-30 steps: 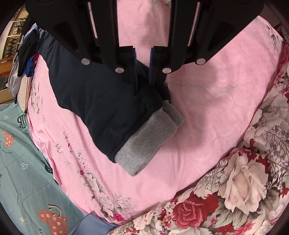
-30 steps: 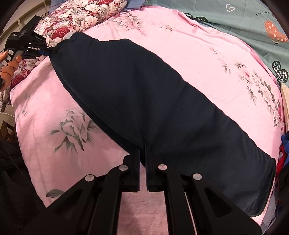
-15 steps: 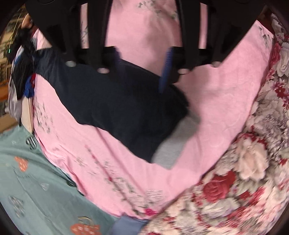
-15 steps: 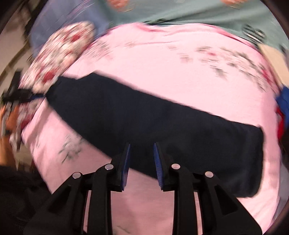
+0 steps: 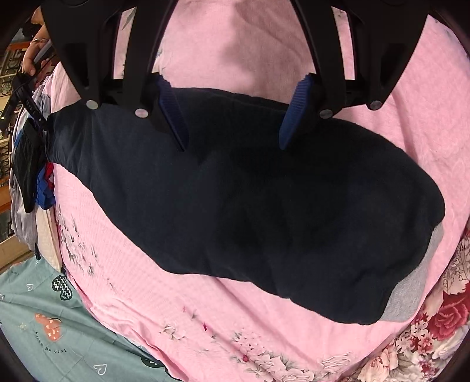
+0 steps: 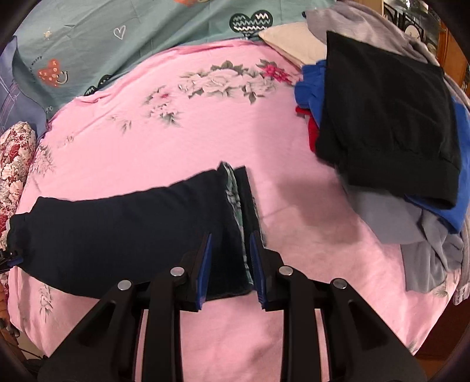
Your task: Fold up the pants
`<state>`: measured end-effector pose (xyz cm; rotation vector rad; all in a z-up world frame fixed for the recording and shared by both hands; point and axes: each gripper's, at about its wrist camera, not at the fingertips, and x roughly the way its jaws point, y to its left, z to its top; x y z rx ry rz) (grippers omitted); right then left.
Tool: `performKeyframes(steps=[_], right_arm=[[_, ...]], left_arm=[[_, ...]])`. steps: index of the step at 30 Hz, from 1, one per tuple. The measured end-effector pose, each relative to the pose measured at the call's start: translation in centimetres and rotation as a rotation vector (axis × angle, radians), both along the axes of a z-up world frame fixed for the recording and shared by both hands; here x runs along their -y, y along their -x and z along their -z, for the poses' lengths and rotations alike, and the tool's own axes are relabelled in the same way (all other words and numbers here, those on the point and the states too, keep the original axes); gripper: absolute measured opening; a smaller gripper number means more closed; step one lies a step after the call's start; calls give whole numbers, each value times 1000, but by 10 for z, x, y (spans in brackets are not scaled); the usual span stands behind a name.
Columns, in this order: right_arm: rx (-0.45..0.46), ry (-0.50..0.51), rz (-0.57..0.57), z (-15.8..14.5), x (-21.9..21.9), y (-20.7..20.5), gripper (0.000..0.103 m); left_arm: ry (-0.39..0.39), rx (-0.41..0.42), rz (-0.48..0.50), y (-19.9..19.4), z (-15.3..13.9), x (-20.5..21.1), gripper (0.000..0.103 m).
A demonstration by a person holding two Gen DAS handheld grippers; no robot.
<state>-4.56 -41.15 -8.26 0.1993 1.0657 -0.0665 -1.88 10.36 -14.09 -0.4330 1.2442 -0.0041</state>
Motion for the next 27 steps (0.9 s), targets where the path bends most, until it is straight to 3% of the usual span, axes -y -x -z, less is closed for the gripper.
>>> performKeyframes(steps=[10,14,24,27], right_arm=[[-27,-23,-23,11,0,4,27],[-22,-120,19,7,19,17,27],[-60,-452,111,32,42,23,29],[-51,-472,127,30,46,22,29]], left_arm=[[-18,1,-1,2,0,6,69],[-9,-1,-3,2,0,5,73],[-11,-2,-4,3,-1,7,74],[-22,-6,-4,2,-1,9,74]])
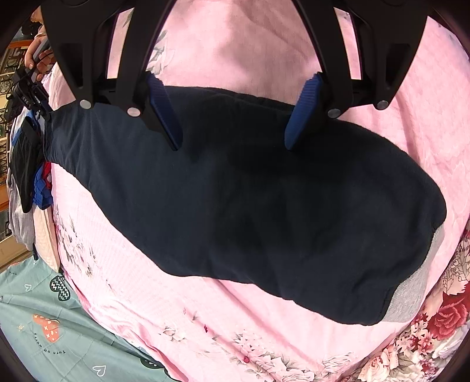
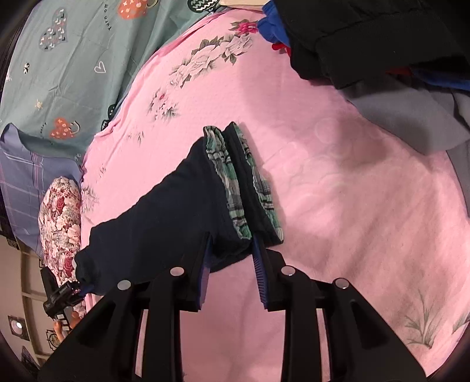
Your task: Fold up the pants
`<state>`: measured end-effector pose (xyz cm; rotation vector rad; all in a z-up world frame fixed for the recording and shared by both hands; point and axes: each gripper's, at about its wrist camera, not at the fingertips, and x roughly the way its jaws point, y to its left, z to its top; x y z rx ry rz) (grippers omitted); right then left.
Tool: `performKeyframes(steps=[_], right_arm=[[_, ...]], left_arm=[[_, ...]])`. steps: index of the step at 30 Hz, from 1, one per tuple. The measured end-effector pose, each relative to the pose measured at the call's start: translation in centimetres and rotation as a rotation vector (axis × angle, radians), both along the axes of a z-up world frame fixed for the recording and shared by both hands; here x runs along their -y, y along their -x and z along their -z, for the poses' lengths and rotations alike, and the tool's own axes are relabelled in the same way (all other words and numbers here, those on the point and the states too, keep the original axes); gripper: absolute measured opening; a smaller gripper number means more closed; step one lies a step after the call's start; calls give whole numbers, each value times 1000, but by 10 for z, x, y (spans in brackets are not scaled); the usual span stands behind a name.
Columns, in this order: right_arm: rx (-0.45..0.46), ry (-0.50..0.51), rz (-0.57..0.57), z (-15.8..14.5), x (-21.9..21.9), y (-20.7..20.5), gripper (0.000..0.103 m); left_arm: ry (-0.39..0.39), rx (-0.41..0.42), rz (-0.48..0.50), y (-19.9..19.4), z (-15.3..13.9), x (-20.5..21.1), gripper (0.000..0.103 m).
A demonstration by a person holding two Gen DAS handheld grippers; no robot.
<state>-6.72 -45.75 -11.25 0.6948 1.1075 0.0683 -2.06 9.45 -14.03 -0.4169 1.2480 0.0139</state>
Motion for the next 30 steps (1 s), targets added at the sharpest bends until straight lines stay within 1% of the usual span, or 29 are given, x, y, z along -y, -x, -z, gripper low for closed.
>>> performKeyframes(steps=[4,7,9,11,13,16,17,19,21,24,30], right_arm=[[8,53,-17,-6,-8,-7,29],[-3,98,-29,-4,-14,-13,29],[8,133,-20,-4,-16,-15,17],[18,148,-3,-7,-13,-15,13],[42,184,-9,-15,-14,-13,11],[102,258,-29,-36,-20,-9,11],[114,292,-36,-43,-21,-7,11],[122,314,-52,-48,-22,-6,11],[102,326,-59,-43,-21,-6,11],[58,336,-63,-27,-18,-8,11],[25,405,-72,-10,-17,-5,11]], left_arm=[[-1,0,1,0,0,1,74],[-1,1,2,1,0,1,74],[-8,1,6,0,0,2,74],[-12,0,10,0,0,3,74],[-14,0,10,1,-1,3,74],[-23,8,11,4,-7,6,74],[-30,16,19,5,-9,8,76],[-44,21,26,6,-9,10,76],[-58,16,24,6,-7,10,76],[-50,9,14,5,-4,9,76],[-78,12,34,4,-5,15,77]])
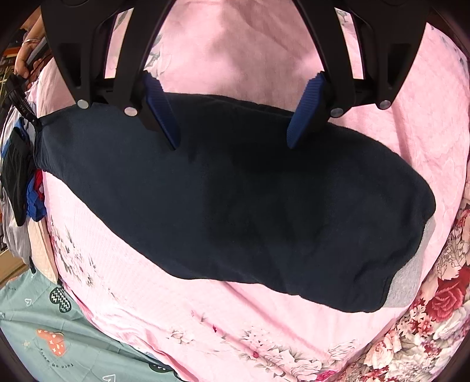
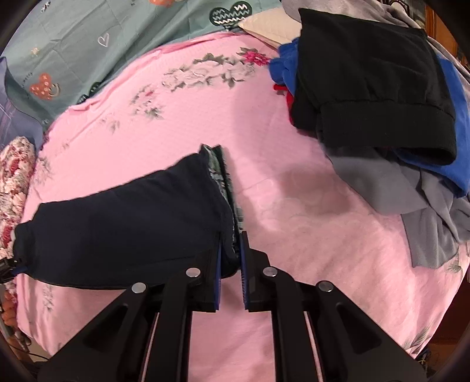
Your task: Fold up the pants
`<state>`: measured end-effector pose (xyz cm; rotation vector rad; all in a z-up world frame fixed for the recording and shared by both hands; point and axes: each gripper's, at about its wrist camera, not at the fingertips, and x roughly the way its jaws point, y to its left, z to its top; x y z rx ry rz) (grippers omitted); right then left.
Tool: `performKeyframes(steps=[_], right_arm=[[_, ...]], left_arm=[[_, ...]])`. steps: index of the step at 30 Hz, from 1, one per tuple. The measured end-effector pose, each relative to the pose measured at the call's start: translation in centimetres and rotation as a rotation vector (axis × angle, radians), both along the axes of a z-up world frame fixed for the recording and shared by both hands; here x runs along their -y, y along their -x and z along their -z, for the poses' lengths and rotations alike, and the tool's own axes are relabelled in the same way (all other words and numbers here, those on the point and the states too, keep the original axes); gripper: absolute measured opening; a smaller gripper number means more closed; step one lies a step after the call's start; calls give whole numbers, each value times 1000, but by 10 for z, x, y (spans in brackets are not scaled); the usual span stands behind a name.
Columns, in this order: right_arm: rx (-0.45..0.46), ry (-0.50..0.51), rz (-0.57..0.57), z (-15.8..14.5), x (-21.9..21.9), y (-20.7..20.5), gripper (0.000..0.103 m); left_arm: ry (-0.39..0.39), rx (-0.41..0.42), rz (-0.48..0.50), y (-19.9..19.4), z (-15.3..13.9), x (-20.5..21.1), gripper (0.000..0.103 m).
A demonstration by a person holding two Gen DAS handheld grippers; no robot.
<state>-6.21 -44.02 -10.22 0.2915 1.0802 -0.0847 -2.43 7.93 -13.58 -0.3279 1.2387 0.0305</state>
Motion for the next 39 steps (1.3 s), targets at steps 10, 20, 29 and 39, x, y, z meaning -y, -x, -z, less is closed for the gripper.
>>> performKeyframes(steps=[10,20,29,39], right_arm=[[99,146,-32,-36,-1,-6,41],[58,142,-94,-10,-25,-70,31],[102,90,-20,-18,-19,-75,5],[39,220,-5,11,-23,-84,6]], left_arm=[[0,3,10,-4,1,3,78],[-17,64,4,4,-12,1,86],[-56,55,6,2,-9,1,86],[-59,41,5,-2,-3,2,86]])
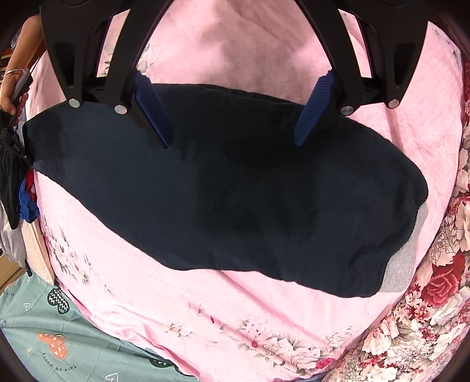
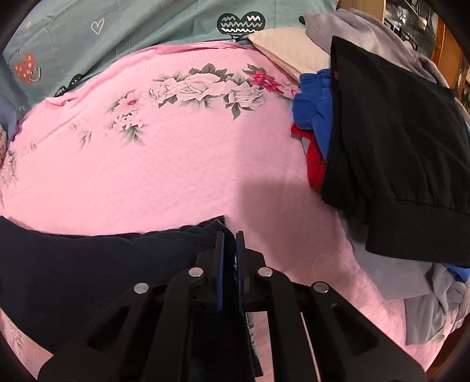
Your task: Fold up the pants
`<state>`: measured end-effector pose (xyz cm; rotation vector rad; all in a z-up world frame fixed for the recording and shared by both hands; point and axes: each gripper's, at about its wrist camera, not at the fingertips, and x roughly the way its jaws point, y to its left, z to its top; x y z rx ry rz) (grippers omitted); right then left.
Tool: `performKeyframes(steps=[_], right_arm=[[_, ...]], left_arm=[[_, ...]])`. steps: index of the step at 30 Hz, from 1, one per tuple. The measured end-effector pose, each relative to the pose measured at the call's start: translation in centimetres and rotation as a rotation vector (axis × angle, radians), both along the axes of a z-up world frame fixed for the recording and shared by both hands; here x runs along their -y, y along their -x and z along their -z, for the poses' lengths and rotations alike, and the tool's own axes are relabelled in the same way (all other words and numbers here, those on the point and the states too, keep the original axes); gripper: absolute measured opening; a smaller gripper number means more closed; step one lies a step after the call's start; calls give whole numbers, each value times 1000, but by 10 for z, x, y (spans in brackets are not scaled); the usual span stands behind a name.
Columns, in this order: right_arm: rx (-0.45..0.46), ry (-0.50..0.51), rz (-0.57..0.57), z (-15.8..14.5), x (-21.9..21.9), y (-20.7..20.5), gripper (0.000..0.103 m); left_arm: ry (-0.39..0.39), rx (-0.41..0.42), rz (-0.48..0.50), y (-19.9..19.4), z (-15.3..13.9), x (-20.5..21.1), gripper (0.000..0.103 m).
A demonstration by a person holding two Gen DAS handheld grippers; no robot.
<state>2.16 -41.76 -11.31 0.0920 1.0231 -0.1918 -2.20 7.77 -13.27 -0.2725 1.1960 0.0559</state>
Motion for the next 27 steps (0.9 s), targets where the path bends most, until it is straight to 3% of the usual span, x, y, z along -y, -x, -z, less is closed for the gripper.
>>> performKeyframes(steps=[3,7,8,11,17,20,27], right_arm=[[-4,-53,63,-15,5,0,7],[98,-41,51,-50,-17,-3,41],[132,-38,27,-58,-28,-5,43],[155,-87,-92,-64,-67,-16,43],[38,-304,-430,-39,-181,-47,43],[5,-342,-542,-33,-236,-61,36],[-54,-377,-650,-19,-321,-98,32]], left_arm=[[-18,32,16,2,-8,1,86],[-47,91,24,3,-24,0,90],[-57,106,20,2,-27,-1,91],[-72,120,2,-1,-31,-7,91],[-78,87,-38,-9,-15,-24,91],[-39,52,-59,-9,-1,-35,91],[-19,61,-51,-4,-1,-39,91]])
